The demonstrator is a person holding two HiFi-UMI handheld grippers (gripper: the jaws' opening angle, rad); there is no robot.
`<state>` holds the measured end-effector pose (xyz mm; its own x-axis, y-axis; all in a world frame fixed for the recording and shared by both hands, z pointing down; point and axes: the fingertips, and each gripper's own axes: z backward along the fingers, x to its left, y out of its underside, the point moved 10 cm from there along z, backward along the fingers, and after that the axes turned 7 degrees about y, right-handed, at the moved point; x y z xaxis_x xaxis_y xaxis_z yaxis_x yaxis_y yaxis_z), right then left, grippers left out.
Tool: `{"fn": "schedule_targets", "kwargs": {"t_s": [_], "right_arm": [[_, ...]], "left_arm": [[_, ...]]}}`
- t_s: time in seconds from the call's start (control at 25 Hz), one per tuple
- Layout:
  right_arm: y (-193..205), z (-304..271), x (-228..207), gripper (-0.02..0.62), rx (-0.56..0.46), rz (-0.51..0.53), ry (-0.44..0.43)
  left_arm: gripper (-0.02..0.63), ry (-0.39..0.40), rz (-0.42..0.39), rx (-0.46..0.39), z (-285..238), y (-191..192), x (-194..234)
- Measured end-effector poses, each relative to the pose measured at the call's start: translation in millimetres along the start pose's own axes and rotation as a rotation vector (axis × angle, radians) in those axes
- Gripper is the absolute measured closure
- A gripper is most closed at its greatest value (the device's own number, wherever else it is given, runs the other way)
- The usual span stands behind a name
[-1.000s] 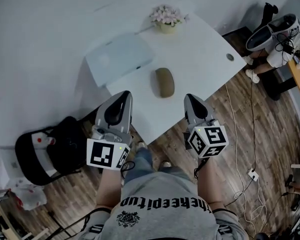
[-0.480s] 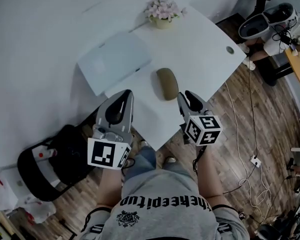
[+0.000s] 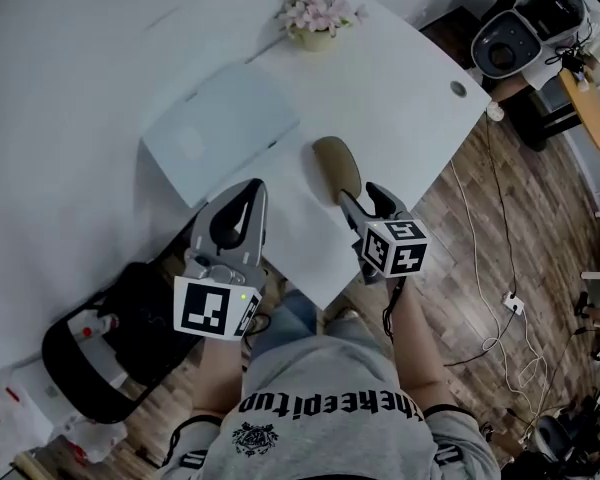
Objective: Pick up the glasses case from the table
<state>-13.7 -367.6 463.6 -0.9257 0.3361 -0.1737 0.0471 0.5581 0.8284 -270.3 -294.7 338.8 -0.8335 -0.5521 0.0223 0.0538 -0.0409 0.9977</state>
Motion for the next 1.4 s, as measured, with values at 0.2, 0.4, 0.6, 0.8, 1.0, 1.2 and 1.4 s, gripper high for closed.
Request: {"fn": "schedule_targets", "kwargs": {"t_s": [0.2,0.4,0.6,0.8,1.0,1.2,1.4], "right_arm": [[1.9,-22.7,3.1,0.31,0.054,0.018,0.03],[4.7,-44.2,3.2,0.275,0.103,0.033,0.063],[8.8,-61.5,0.7,0.22,0.151,0.053,0.081],[10.2,-76.5,-1.5,0.186,0.186,0.061,0.09],[12.6,-88.8,-2.9,0.179,0.211,0.074,0.119],[16.3,-102.8,-7.4,0.172,0.253,0.095,0.143],[24.7,-111.5,-8.6,0.172,0.282,0.115,0.15]], "left_arm": [[0.588,0.019,0.016,0.017,-8.5,6.6,16.5],[0.588,0.032,0.034,0.029,-16.8,13.2,32.7],[0.588,0.041,0.046,0.044,-24.0,18.8,44.5],[0.588,0.041,0.059,0.056,-29.0,23.5,53.4],[0.588,0.039,0.068,0.063,-29.9,28.0,58.5],[0.588,0.038,0.073,0.078,-33.0,31.7,62.6],[0.588,0.032,0.074,0.089,-34.6,33.9,65.4]]}}
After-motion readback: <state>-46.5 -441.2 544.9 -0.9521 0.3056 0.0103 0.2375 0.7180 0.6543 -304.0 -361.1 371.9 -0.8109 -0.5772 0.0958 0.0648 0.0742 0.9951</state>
